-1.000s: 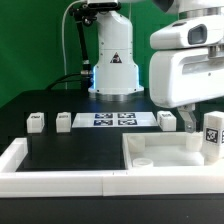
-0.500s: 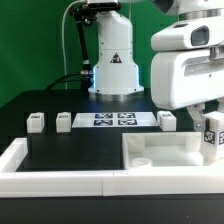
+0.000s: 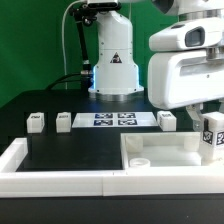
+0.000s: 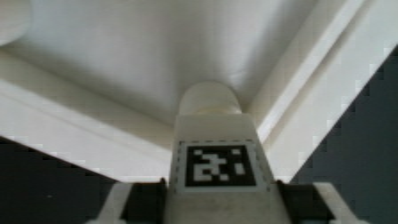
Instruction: Assemble square table
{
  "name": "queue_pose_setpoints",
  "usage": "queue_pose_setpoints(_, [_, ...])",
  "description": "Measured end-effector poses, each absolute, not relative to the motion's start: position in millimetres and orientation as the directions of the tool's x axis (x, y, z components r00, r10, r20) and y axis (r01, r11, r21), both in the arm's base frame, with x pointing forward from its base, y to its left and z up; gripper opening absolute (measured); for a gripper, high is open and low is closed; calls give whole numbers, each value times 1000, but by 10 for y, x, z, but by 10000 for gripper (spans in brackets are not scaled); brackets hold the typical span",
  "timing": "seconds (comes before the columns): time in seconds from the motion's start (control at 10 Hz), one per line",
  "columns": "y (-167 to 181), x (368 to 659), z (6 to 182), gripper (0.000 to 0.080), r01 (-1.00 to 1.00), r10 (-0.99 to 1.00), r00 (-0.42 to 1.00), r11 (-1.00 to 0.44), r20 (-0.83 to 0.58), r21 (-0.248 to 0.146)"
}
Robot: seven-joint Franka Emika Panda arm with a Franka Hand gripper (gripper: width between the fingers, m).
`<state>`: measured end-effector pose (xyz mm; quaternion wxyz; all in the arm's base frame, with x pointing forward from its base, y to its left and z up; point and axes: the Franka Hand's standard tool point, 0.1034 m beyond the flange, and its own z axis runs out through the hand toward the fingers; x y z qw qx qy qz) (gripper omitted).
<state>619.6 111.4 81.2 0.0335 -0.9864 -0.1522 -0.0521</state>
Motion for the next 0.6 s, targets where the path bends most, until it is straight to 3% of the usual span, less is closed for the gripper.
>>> queue_pose_setpoints(0.3, [1106,6187,807,290,31,18,991,-994,130,-102])
queue_pose_setpoints(0.6, [1149,6192,806,290,-329,-345,933,-932,97,-150])
